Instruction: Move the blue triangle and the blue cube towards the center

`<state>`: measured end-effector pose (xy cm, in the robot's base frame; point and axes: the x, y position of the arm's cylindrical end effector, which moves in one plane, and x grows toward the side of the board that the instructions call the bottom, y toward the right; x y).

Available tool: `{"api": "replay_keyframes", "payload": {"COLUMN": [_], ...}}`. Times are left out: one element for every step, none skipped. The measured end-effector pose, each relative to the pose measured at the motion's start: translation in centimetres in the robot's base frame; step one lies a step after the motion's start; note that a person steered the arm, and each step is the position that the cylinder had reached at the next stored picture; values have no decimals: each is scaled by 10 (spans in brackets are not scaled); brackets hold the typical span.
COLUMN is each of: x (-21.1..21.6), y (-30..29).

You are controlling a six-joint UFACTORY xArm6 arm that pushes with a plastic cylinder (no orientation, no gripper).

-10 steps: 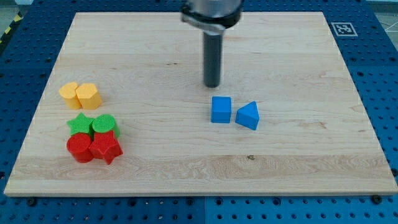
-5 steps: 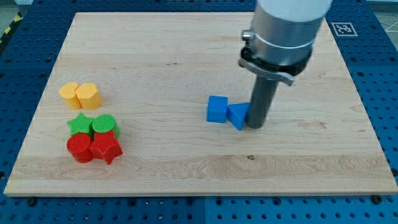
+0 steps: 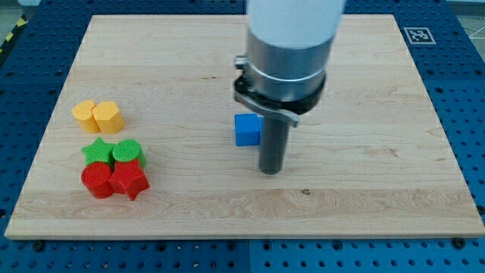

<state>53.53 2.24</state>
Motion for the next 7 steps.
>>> {"api": "replay_keyframes", "payload": {"x": [-8,-23,-46,-52,-47,-13,-2], "y": [-24,-41,-40,-34,-32,-32,-16]}}
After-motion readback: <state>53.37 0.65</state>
